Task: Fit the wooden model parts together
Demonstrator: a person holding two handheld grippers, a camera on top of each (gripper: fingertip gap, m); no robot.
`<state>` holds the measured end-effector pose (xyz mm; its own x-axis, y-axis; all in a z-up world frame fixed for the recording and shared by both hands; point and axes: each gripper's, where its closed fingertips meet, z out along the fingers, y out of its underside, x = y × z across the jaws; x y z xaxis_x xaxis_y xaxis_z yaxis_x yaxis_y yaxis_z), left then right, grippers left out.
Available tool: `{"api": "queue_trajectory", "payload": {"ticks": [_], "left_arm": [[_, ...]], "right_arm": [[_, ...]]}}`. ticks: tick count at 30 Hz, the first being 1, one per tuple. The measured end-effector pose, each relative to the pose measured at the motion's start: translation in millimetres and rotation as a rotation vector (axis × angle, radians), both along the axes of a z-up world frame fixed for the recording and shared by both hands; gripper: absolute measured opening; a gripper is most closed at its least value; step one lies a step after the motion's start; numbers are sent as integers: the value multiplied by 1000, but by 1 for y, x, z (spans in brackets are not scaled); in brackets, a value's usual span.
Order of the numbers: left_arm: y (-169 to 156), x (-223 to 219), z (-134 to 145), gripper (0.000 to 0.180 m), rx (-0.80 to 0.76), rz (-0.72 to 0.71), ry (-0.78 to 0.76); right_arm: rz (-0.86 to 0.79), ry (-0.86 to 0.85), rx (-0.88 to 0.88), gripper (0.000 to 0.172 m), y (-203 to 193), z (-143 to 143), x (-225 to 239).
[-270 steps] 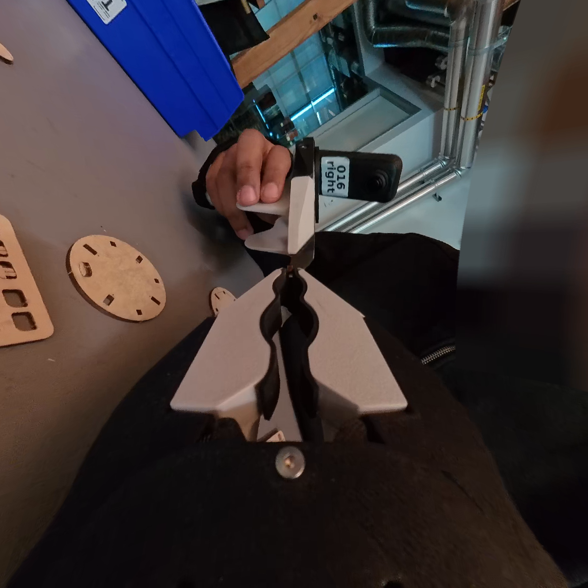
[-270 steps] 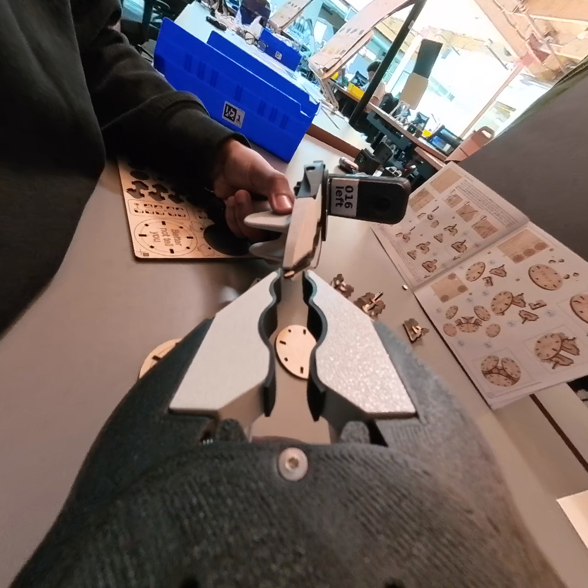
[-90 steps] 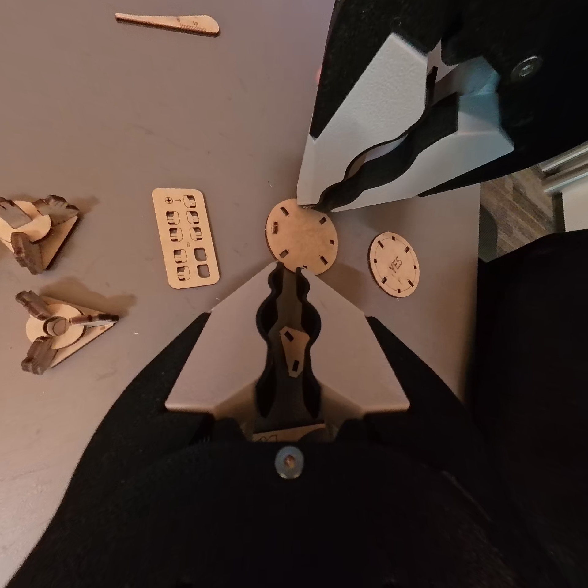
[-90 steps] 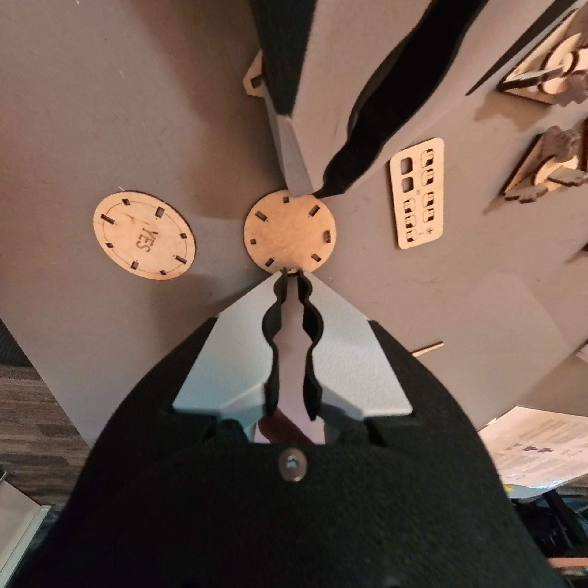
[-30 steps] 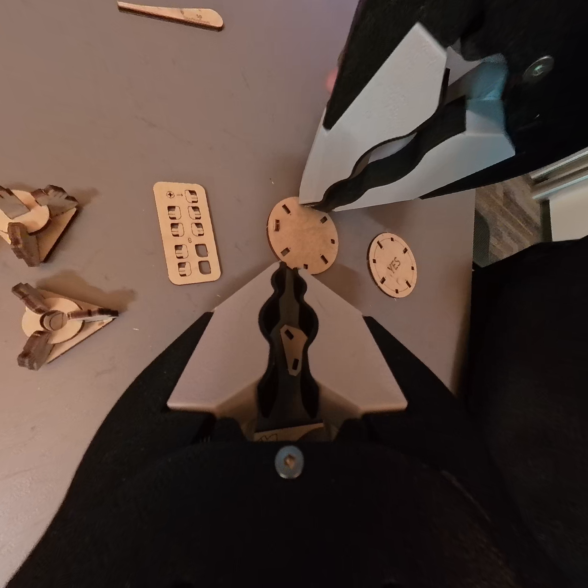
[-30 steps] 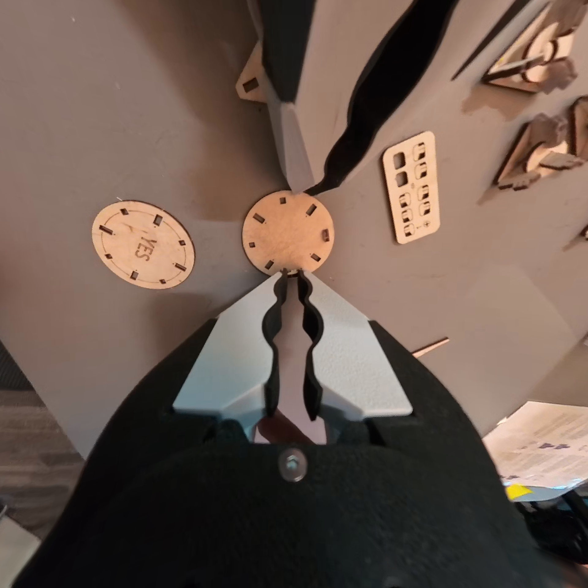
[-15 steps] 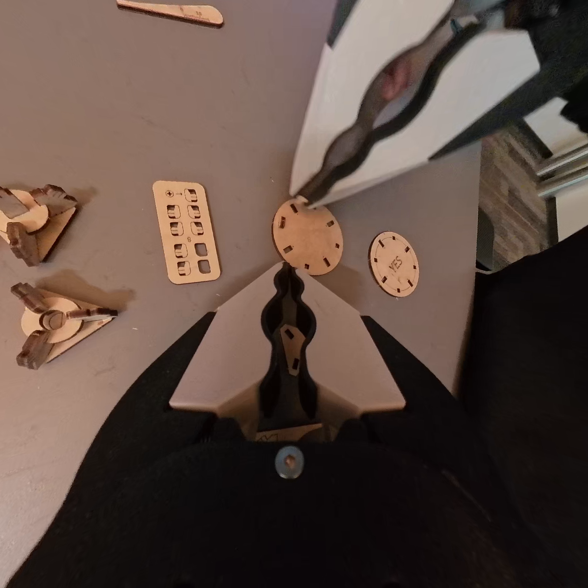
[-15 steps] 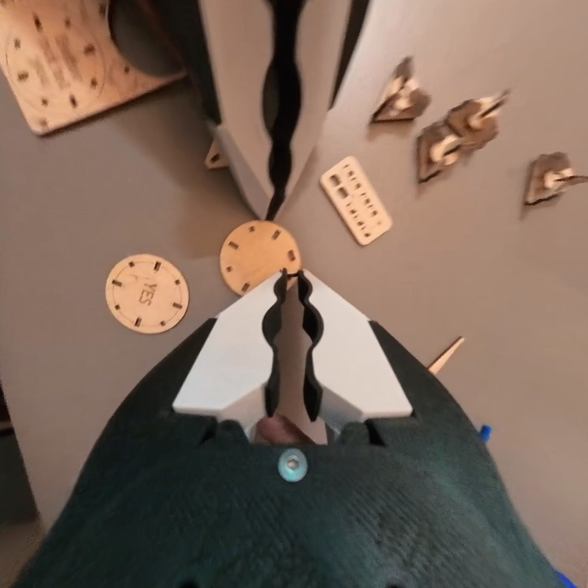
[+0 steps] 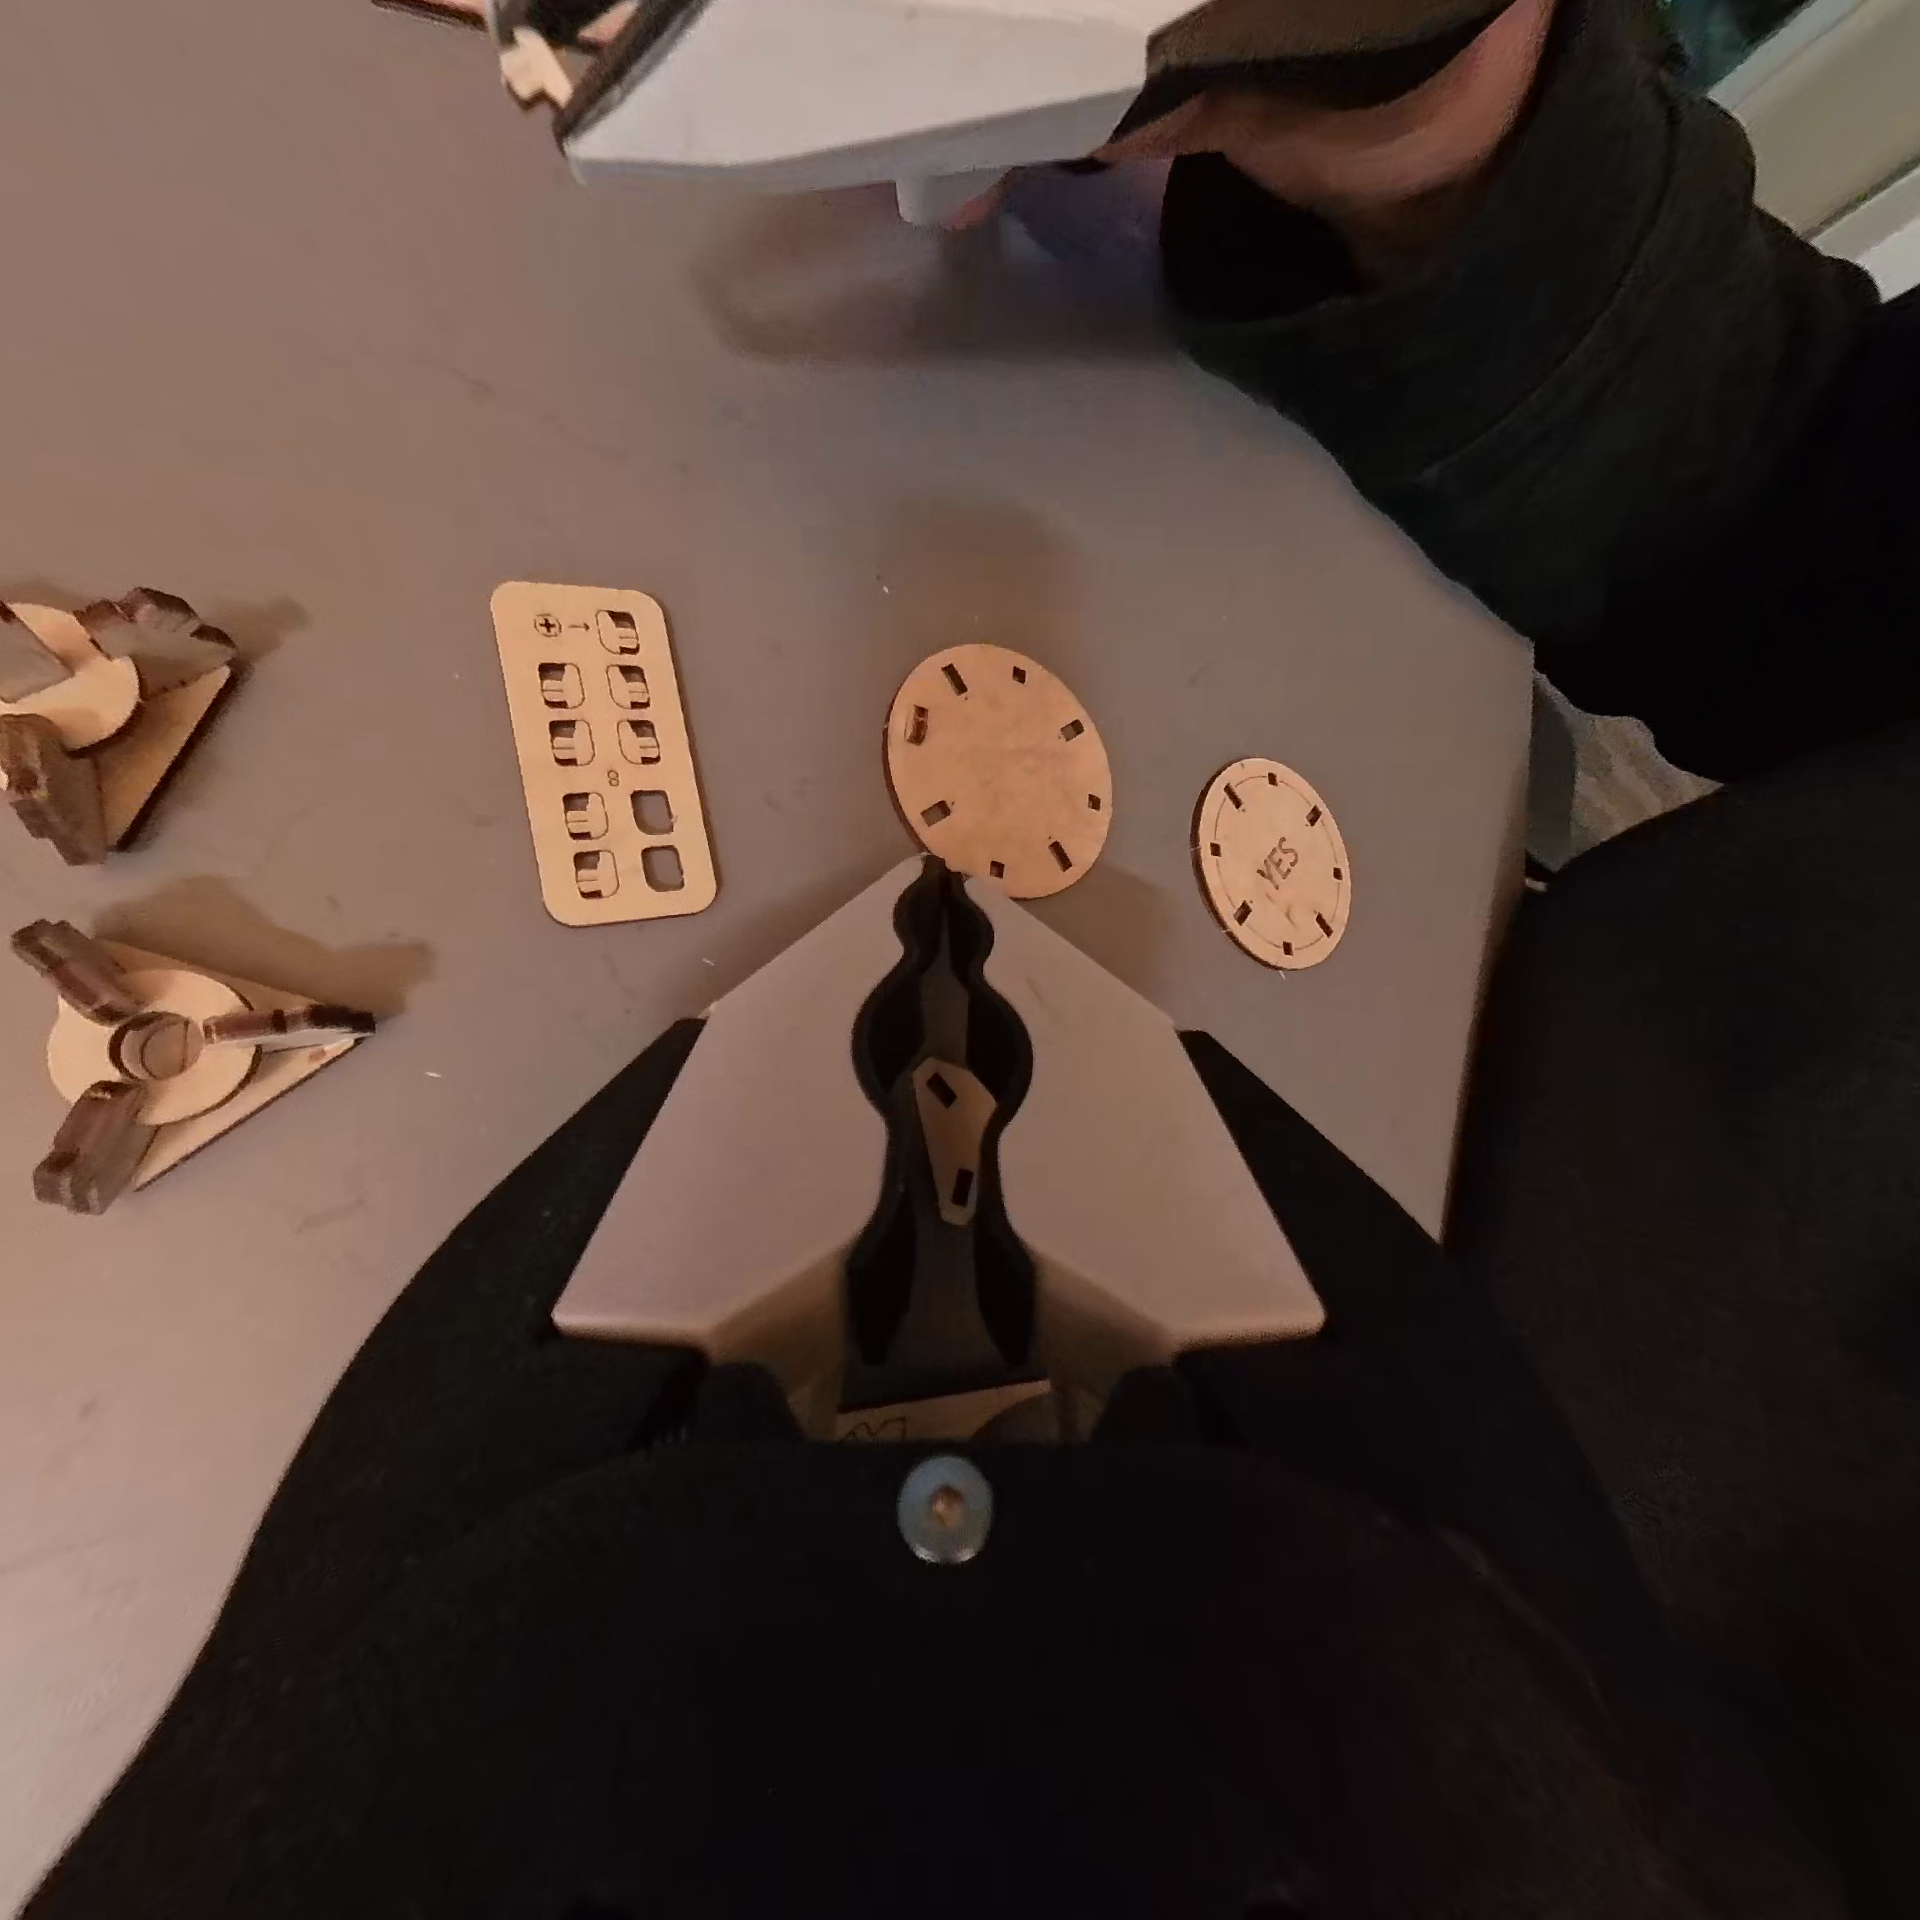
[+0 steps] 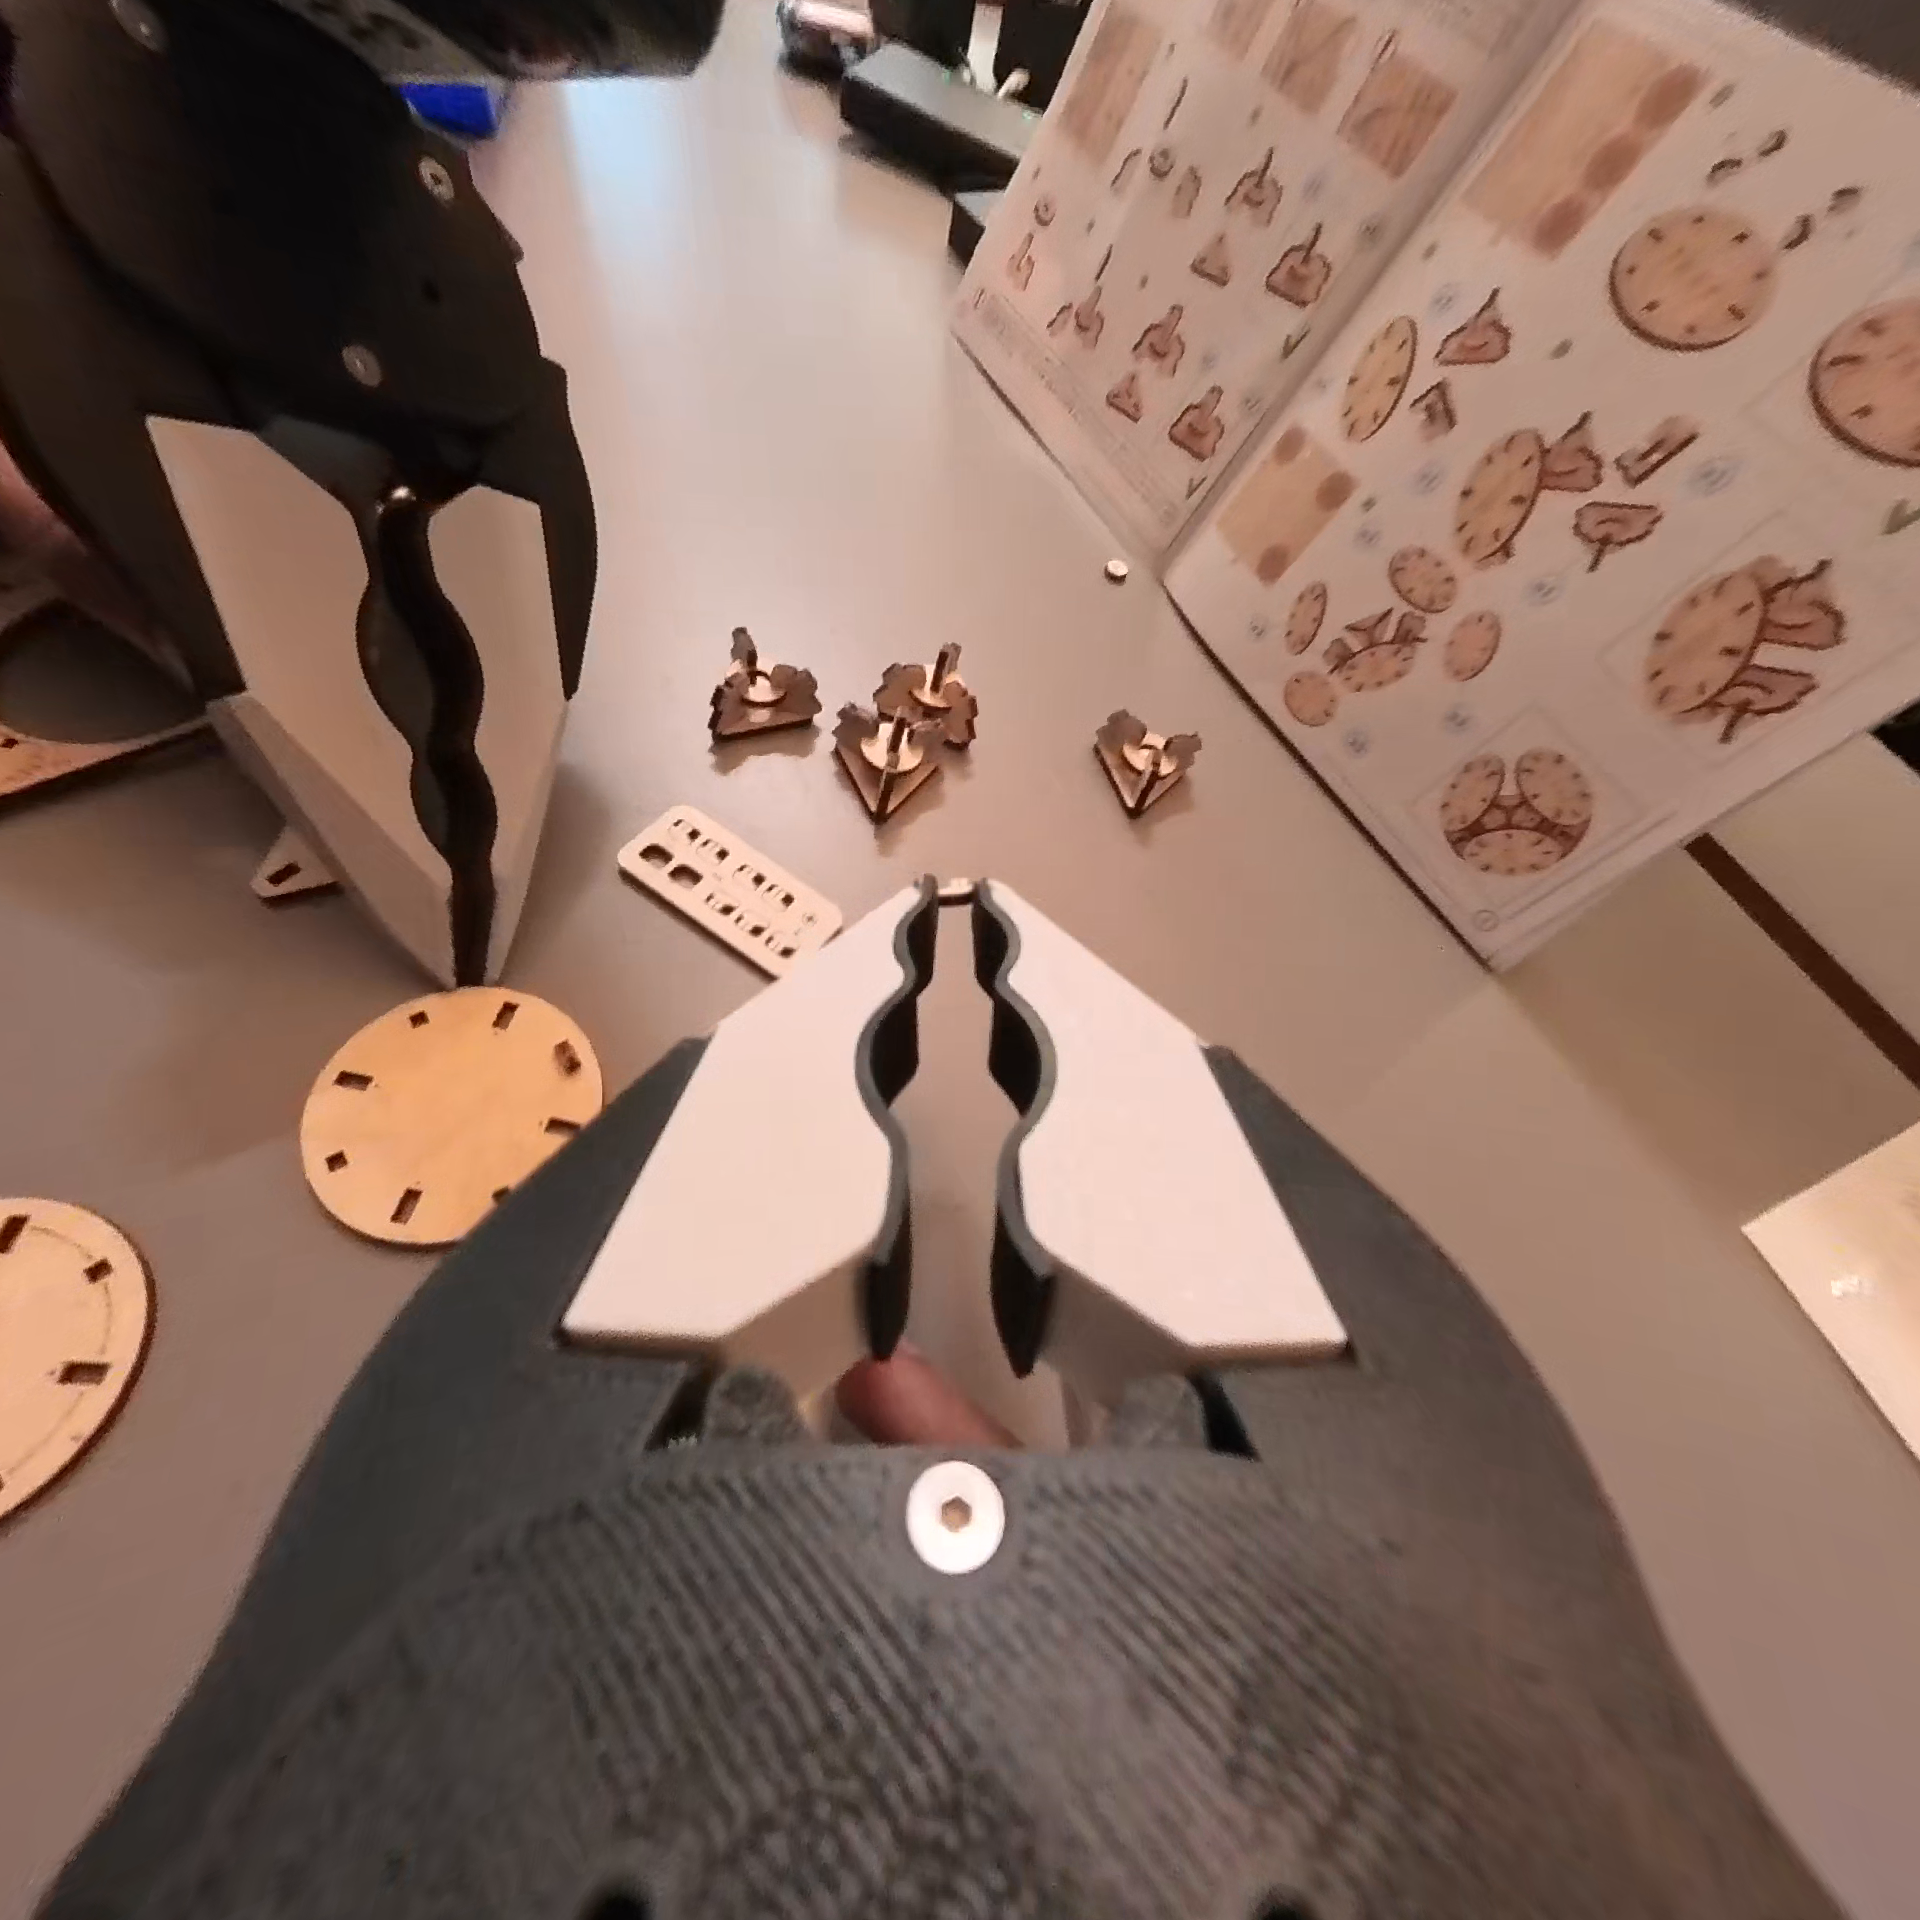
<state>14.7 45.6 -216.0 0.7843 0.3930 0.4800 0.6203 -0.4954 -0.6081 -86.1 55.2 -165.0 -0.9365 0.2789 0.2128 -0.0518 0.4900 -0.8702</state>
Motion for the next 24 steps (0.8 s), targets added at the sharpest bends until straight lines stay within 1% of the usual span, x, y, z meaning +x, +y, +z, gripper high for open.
{"api": "queue_trajectory", "payload": {"ticks": [5,12,14,17,21,24], "left_arm": [[1,1,1,2,5,-9,4],[2,5,4,16,7,-43,51],[3,6,5,25,4,-53,82],[5,1,8,51,-24,-36,176],[14,2,10,65,-65,-63,312],[19,4,6,71,-109,-90,362]], "right_arm": [[14,-12,4,5,-4,-1,6],[10,-44,13,5,-5,-10,4],[11,-61,8,5,-6,-12,5],[14,-63,13,5,-7,-13,6],[13,-30,24,5,-7,-10,7],[5,-10,26,5,-6,-6,8]]}}
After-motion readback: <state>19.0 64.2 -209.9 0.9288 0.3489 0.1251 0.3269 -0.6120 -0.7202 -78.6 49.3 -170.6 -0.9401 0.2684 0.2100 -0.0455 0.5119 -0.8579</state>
